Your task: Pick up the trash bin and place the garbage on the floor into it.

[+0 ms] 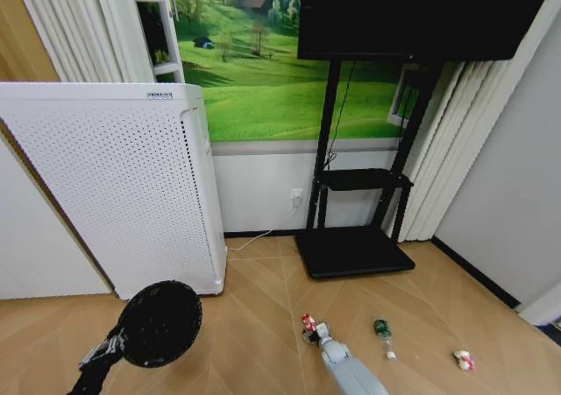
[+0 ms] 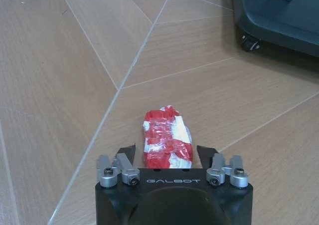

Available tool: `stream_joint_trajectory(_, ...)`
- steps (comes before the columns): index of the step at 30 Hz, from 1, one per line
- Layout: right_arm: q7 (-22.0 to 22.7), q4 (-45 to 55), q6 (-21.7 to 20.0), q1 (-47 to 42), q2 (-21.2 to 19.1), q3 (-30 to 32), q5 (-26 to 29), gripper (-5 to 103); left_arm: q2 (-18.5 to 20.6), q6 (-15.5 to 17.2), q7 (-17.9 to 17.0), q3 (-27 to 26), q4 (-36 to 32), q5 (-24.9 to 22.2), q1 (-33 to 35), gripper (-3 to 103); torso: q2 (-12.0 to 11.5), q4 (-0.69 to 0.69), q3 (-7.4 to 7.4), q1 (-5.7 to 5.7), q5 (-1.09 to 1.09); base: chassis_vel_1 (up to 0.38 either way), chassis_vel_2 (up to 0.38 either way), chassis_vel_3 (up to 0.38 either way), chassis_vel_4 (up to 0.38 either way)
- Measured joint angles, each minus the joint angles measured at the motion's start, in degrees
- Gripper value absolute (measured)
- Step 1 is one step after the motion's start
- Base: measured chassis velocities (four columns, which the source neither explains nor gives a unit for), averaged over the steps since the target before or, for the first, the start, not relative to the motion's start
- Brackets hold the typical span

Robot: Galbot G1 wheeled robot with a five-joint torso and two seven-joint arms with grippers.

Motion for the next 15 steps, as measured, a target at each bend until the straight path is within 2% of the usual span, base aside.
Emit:
stream_joint_trajectory(2, 0.1, 0.0, 0.0, 0.0, 0.1, 0.1, -0.1, 71, 0.0, 0.0, 0.0, 0.0, 0.0, 0.0, 0.0, 7, 0.0, 0.0, 0.0, 0.0, 0.0, 0.0, 0.0, 0.0, 0.0)
stream_joint_trajectory(6, 0.3, 0.0, 0.4, -0.4, 0.2, 0.3, -0.5, 49, -0.1, 0.0, 0.0, -0.1, 0.0, -0.1, 0.0, 7, 0.0, -0.01, 0.0, 0.0, 0.0, 0.0, 0.0, 0.0, 0.0)
stream_joint_trajectory(9, 0.3, 0.2, 0.9, -0.7, 0.2, 0.5, -0.5, 44, -0.2, 0.0, 0.0, -0.1, 0.0, -0.1, 0.0, 7, 0.0, 0.0, 0.0, 0.0, -0.01, 0.0, 0.0, 0.0, 0.0)
stream_joint_trajectory(15, 0.9, 2.3, 1.1, -2.1, -0.4, 0.8, 0.6, 44, 0.0, 0.0, 0.0, -0.1, 0.3, -0.7, -0.2, 7, 0.0, 0.0, 0.01, 0.0, 0.0, 0.0, 0.0, 0.0, 0.0)
